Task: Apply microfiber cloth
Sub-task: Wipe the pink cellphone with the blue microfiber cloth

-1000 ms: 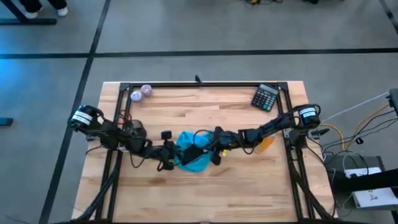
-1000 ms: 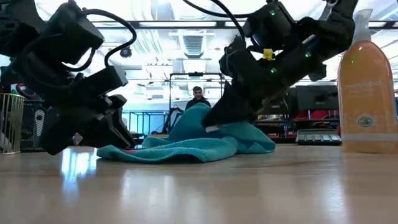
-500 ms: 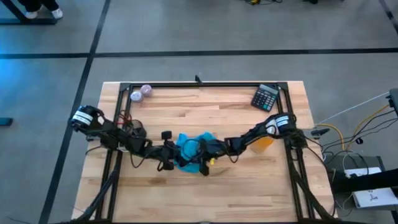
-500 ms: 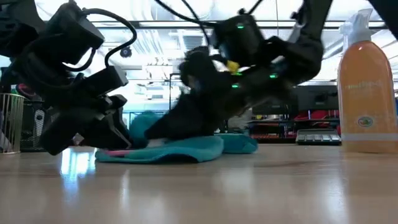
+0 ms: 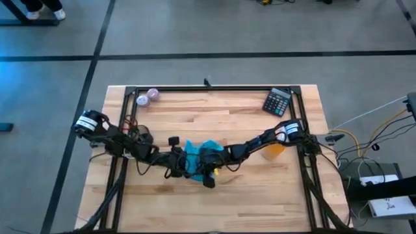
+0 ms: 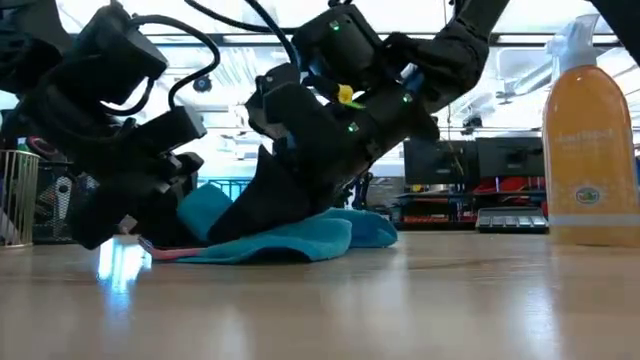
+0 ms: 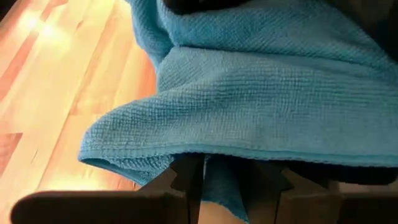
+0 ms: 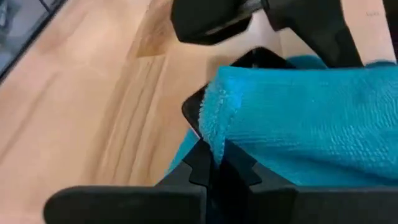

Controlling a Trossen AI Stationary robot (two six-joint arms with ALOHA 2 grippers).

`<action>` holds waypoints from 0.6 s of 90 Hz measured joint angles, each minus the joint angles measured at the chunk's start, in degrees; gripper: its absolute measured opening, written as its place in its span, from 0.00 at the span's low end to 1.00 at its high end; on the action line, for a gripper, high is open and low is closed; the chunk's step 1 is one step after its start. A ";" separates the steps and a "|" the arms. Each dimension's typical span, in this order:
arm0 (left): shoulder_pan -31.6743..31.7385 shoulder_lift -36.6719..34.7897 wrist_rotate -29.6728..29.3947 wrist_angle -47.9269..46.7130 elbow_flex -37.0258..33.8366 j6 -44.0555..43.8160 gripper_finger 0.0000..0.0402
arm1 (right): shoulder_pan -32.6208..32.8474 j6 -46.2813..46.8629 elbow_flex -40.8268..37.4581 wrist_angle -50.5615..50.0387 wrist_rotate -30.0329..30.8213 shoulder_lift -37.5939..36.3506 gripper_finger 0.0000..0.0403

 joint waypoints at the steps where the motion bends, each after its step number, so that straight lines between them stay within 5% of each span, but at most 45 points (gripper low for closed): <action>1: 0.00 0.00 -0.02 0.00 -0.01 0.00 0.19 | 0.03 0.05 -0.01 -0.25 0.46 -0.03 0.00; 54: 0.04 -0.02 -0.34 0.36 -0.66 -1.11 0.19 | -1.09 -0.81 -6.50 -12.64 11.79 -9.30 0.00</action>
